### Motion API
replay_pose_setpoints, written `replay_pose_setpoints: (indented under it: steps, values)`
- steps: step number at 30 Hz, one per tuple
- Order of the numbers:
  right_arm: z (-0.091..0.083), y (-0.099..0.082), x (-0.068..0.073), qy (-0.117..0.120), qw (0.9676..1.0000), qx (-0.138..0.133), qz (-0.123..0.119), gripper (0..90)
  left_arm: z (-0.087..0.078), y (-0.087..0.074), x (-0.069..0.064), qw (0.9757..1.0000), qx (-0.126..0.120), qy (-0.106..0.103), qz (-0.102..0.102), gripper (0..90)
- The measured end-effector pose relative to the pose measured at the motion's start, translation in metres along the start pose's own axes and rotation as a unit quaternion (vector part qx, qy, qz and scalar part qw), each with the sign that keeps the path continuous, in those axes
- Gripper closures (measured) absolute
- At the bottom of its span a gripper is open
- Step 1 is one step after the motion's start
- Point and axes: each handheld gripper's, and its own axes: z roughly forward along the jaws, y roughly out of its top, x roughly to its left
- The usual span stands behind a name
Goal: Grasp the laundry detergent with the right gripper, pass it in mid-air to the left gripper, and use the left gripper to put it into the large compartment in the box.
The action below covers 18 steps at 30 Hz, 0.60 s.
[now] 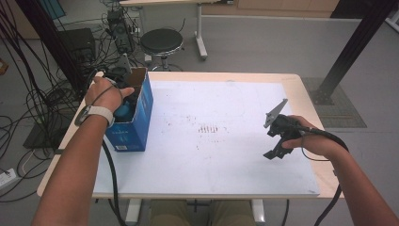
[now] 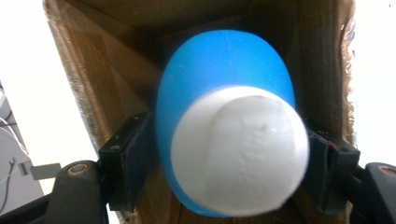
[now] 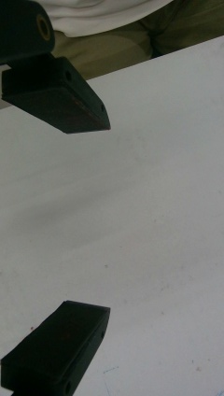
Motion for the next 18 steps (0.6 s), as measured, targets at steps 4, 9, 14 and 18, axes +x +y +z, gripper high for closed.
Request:
replay_pose_setpoints:
  steps: [4,9,14,18]
  values:
    - [0.001,0.002,0.001,0.001,1.0000,0.000,-0.002,9.4,-0.003,-0.001,0.002,0.9999,-0.004,-0.012,-0.001,23.8]
    - [0.001,0.003,0.001,0.002,1.0000,0.000,-0.004,9.4,-0.012,-0.002,0.000,0.9999,-0.012,-0.009,0.001,17.3]
    - [0.001,0.005,0.001,0.002,1.0000,0.000,-0.004,9.4,-0.023,-0.002,-0.003,0.9998,-0.016,-0.004,0.012,13.0]
    - [0.001,0.004,0.001,0.001,1.0000,0.001,-0.005,9.4,-0.030,-0.002,-0.008,0.9994,-0.024,-0.008,0.023,12.8]
